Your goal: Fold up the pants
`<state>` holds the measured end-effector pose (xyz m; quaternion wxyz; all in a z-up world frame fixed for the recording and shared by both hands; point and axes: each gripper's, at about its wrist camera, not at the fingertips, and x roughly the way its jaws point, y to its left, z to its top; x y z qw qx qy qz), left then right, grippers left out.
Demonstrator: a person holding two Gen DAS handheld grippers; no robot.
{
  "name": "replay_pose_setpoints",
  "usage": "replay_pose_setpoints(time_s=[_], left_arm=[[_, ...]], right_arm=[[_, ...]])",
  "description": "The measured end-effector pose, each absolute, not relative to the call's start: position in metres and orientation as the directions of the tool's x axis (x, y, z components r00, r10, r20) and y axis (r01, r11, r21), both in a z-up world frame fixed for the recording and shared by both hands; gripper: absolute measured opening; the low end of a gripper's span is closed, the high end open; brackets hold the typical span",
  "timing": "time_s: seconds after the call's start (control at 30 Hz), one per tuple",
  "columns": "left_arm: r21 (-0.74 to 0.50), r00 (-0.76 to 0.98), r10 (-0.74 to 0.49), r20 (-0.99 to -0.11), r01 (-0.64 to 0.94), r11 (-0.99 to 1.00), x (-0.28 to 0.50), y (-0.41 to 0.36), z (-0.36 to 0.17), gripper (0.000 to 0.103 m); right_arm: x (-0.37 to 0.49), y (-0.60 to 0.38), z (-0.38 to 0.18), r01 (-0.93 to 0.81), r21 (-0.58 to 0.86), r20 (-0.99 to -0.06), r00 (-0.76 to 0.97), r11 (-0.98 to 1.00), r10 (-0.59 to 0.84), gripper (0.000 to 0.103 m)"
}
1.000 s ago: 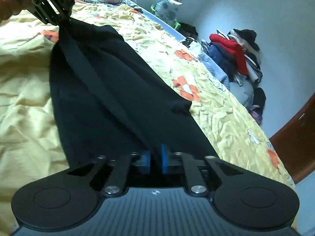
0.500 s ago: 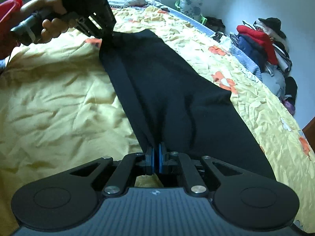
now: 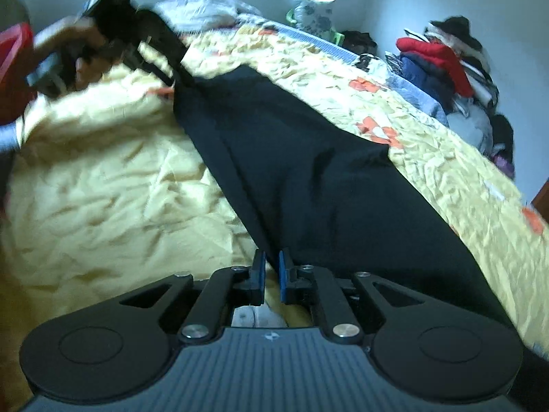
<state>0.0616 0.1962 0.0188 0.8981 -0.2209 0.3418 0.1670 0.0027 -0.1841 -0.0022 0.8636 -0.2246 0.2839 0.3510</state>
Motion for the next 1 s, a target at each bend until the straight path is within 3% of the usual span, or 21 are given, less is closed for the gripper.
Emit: replay_pose_setpoints(time_s=[0.17, 0.33, 0.47, 0.6, 0.73, 0.93, 1.0], left_arm=[[-0.253, 0.743, 0.221, -0.632, -0.468, 0.847, 0.05, 0.186, 0.042, 0.043], [-0.197, 0.799, 0.102, -0.593, -0.267, 0.943, 0.062, 0.126, 0.055, 0.063], [-0.176, 0.795, -0.048, -0.605, -0.075, 0.982, 0.078, 0.063, 0.049, 0.063], [-0.147, 0.777, -0.182, -0.603, 0.116, 0.982, 0.086, -0.002, 0.033, 0.064], [-0.089, 0.767, -0.218, -0.604, 0.207, 0.974, 0.089, -0.044, 0.014, 0.064], [-0.057, 0.733, -0.225, -0.641, 0.247, 0.967, 0.086, -0.063, -0.018, 0.064], [-0.035, 0.74, -0.214, -0.638, 0.25, 0.968, 0.082, -0.068, -0.024, 0.065]], right_arm=[[0.001, -0.244, 0.011, -0.577, -0.089, -0.572, 0.697, 0.812, 0.433, 0.008], [0.004, -0.304, 0.0, -0.347, -0.039, -0.582, 0.77, 0.937, 0.261, 0.008], [-0.005, -0.338, -0.017, -0.251, 0.025, -0.61, 0.763, 0.968, 0.214, 0.008], [-0.025, -0.373, -0.024, -0.201, 0.155, -0.556, 0.791, 0.967, 0.253, 0.009], [-0.038, -0.417, -0.023, -0.02, 0.249, -0.505, 0.851, 0.968, 0.148, 0.009], [-0.039, -0.47, -0.015, 0.178, 0.262, -0.484, 0.875, 0.949, -0.03, 0.01], [-0.032, -0.485, -0.021, 0.228, 0.228, -0.535, 0.841, 0.947, -0.074, 0.018]])
